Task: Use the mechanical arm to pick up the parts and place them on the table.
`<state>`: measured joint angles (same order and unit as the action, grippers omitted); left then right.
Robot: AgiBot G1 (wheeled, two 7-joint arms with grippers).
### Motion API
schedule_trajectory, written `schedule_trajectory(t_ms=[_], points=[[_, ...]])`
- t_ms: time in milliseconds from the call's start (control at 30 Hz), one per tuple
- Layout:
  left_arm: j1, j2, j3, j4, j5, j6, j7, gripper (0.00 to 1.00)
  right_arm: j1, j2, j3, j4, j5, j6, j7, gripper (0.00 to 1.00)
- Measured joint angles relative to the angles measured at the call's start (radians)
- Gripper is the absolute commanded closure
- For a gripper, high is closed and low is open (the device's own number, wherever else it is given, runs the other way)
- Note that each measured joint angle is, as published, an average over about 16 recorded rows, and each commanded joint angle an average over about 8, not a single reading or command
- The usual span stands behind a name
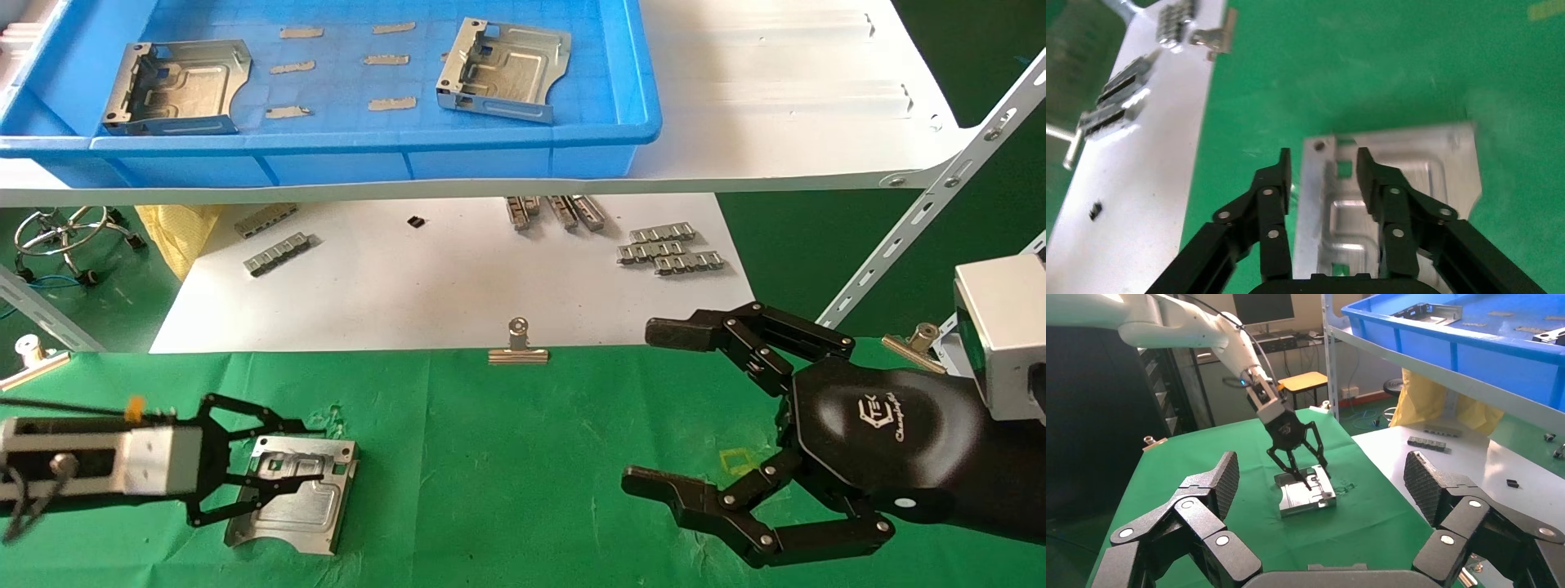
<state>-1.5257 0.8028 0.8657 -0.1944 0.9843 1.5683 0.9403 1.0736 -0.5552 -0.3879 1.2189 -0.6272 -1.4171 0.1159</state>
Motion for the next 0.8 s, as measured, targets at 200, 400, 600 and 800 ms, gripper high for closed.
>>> schedule_trajectory(t_ms=[200,400,600,800], points=[[0.049,-0.029,-0.022,-0.005,-0.089,0.027,-0.156,0.00,0.000,0.000,0.000,0.000,0.000,0.000,0.000,0.00],[0.115,-0.060,-0.041,-0.029,-0.174,0.030,-0.267,0.00,0.000,0.000,0.000,0.000,0.000,0.000,0.000,0.00],[0.147,-0.073,-0.046,-0.045,-0.204,0.031,-0.308,0.00,0.000,0.000,0.000,0.000,0.000,0.000,0.000,0.00],[0.159,-0.077,-0.061,-0.074,-0.208,0.028,-0.330,0.00,0.000,0.000,0.000,0.000,0.000,0.000,0.000,0.00]])
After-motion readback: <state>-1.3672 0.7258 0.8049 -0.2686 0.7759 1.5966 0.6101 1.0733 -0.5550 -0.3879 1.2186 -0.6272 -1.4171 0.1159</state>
